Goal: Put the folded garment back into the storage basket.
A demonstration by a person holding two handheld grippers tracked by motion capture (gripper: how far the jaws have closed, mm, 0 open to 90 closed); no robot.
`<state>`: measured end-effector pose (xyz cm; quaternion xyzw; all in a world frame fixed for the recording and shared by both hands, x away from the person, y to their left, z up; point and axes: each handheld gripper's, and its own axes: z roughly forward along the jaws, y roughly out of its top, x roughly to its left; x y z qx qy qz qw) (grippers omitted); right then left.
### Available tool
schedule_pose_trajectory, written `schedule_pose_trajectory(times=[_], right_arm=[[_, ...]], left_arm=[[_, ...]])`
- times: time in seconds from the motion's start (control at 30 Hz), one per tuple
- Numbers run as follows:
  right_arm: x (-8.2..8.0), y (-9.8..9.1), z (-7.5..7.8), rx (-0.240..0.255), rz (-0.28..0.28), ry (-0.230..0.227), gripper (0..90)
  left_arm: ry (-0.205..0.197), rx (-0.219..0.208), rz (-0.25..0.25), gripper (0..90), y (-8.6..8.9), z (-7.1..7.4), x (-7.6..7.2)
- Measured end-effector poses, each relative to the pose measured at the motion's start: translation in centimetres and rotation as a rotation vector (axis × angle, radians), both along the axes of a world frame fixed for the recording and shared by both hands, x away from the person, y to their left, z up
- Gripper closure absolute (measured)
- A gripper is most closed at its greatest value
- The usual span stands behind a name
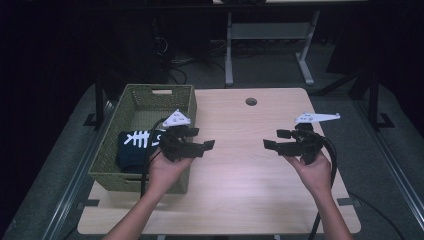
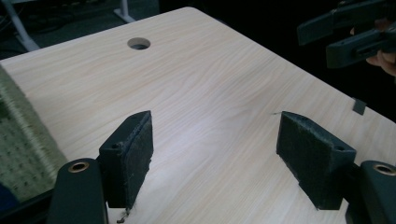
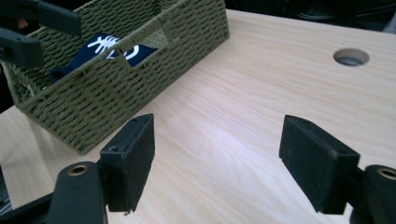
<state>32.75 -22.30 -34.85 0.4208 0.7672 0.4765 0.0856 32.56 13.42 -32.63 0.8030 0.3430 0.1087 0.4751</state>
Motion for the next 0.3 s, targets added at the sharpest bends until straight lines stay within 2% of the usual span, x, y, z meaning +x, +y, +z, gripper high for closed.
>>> schedule_pose_trajectory(times=[0.1,0.2,0.27,0.3], right_arm=[[-0.8,-1.1,-0.5,-0.016,-0.014,-0.003,26.3],[-1.4,-1.8,-0.9,-0.011,-0.025,0.003,26.2],[-2.5,-2.8,-1.2,-0.02,-0.04,-0.013,25.1],[-2.5,-2.8,-1.2,-0.02,-0.04,-0.013,25.1]], left_arm=[[0.004,0.001,-0.017,26.8,-0.8,-0.1,-0.3],[0.0,0.008,-0.026,26.8,-1.3,-0.2,-0.5],[-0.004,0.007,-0.037,26.8,-1.5,-0.3,-0.8],[-0.006,-0.002,-0.039,26.8,-1.7,-0.3,-1.0]])
